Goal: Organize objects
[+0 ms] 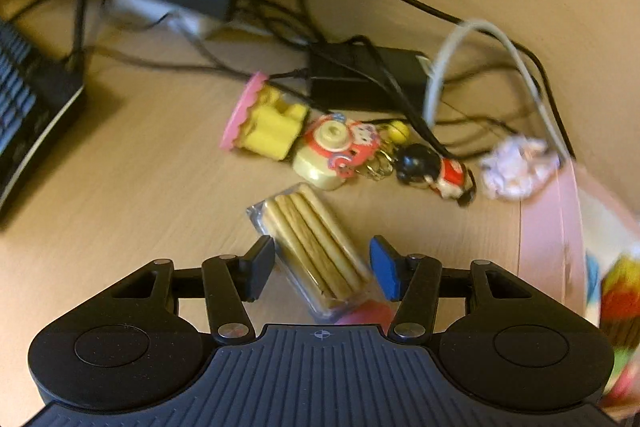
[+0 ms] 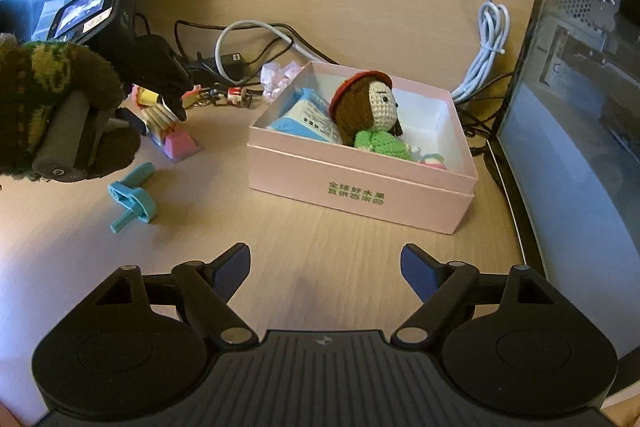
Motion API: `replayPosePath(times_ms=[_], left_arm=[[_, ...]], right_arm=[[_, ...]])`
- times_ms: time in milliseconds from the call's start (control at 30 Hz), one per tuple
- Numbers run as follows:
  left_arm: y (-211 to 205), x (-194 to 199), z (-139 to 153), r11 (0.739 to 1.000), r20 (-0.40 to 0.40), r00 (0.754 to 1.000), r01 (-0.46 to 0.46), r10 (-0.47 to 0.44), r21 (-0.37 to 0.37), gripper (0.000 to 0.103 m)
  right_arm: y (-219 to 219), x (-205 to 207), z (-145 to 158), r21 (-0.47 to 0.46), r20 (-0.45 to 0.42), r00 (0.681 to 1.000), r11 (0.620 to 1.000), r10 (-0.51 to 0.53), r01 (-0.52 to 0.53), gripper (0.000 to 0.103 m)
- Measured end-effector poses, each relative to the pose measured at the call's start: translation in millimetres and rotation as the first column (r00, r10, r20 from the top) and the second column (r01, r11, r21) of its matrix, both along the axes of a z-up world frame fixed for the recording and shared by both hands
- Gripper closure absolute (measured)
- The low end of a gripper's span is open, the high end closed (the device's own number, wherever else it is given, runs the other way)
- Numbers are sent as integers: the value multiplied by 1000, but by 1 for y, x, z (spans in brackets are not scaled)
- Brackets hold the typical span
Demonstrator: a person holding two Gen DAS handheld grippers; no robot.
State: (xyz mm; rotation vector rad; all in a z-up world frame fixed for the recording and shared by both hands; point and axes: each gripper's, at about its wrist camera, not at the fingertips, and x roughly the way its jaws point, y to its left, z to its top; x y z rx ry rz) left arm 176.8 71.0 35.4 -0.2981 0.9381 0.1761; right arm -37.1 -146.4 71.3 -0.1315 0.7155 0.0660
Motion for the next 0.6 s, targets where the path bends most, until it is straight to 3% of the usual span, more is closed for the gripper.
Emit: replayPosePath(times_ms=[133, 333, 500, 567, 600], left_arm=[[7, -17, 1, 992, 35, 991, 124, -125, 31, 62], [66, -64, 3, 976, 39, 976, 210, -213, 63, 66], [108, -111, 5, 966, 23, 967, 252, -254, 52, 66], [118, -127, 5, 963, 22, 964, 265, -266, 40, 66], [121, -135, 6, 962, 23, 962, 272, -273, 34, 66]], right_arm=[[7, 19, 4, 1, 11, 1000, 1000, 16, -16, 20], [45, 79, 31, 41, 76, 991, 993, 110, -114, 20], [100, 185, 36, -96, 54, 986, 983, 159, -154, 23], [124, 232, 19, -191, 4, 988, 970, 154, -150, 32], [135, 252, 9, -240, -25, 989, 960, 144, -146, 42]])
